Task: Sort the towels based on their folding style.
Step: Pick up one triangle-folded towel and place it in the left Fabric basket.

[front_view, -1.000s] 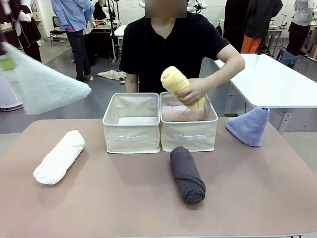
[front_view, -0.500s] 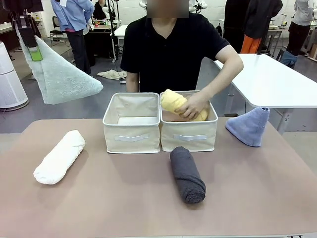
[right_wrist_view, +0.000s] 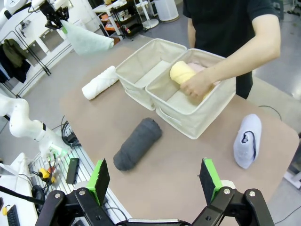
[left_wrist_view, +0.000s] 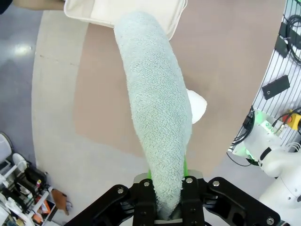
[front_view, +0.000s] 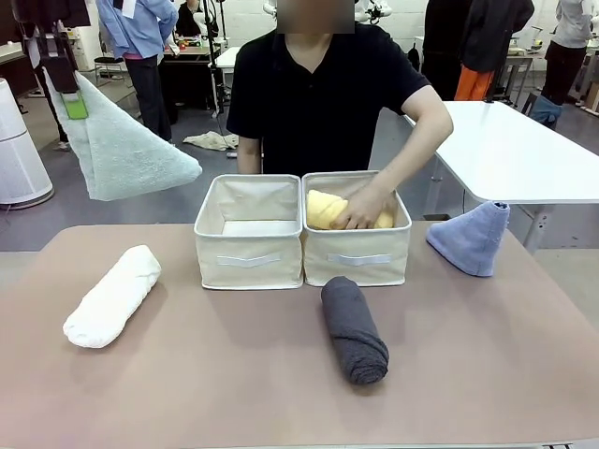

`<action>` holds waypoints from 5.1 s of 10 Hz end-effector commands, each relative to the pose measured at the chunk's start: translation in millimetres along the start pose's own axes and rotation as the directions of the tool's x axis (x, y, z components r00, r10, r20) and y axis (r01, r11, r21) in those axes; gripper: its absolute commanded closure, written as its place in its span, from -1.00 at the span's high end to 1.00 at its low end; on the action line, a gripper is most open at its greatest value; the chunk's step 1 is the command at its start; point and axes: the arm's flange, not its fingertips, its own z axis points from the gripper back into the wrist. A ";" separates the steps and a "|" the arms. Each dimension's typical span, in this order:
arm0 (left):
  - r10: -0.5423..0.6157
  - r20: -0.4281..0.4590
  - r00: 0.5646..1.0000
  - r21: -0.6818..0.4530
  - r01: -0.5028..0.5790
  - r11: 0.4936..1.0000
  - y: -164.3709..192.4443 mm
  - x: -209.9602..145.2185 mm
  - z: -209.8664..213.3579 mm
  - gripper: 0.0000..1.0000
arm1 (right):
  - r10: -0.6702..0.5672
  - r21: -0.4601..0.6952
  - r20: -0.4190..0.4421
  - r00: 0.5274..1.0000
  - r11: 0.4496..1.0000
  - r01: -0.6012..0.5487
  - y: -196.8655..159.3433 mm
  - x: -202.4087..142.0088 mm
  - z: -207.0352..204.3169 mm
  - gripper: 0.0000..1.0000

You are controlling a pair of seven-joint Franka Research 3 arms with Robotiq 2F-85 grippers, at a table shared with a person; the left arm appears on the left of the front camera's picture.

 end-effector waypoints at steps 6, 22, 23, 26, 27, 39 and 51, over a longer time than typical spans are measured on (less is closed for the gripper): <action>-0.516 -0.171 0.839 0.144 0.540 0.829 33.2 138.6 -26.3 -0.65 | 0.008 0.020 0.015 1.000 1.000 -0.009 -0.8 -0.5 -1.5 1.00; -0.624 0.005 0.781 -0.111 0.621 0.776 32.3 197.0 -141.0 -0.65 | 0.008 0.020 0.015 1.000 1.000 -0.009 -0.8 -0.5 -1.5 1.00; -0.619 0.001 0.786 -0.129 0.614 0.779 33.0 194.7 -152.5 -0.65 | 0.008 0.020 0.015 1.000 1.000 -0.009 -0.8 -0.5 -1.5 1.00; -0.623 -0.009 0.782 -0.152 0.615 0.774 32.7 189.9 -190.5 -0.65 | 0.008 0.020 0.015 1.000 1.000 -0.009 -0.8 -0.5 -1.5 1.00; -0.617 -0.009 0.787 -0.131 0.611 0.781 30.8 188.7 -198.9 -0.65 | 0.008 0.020 0.015 1.000 1.000 -0.009 -0.8 -0.5 -1.5 1.00; -0.606 -0.053 0.794 -0.181 0.589 0.787 15.9 192.0 -246.8 0.55 | 0.008 0.020 0.015 1.000 1.000 -0.009 -0.8 -0.5 -1.5 1.00; -0.608 -0.019 0.793 -0.172 0.597 0.784 17.4 190.8 -234.0 1.00 | 0.008 0.020 0.015 1.000 1.000 -0.009 -0.8 -0.5 -1.5 1.00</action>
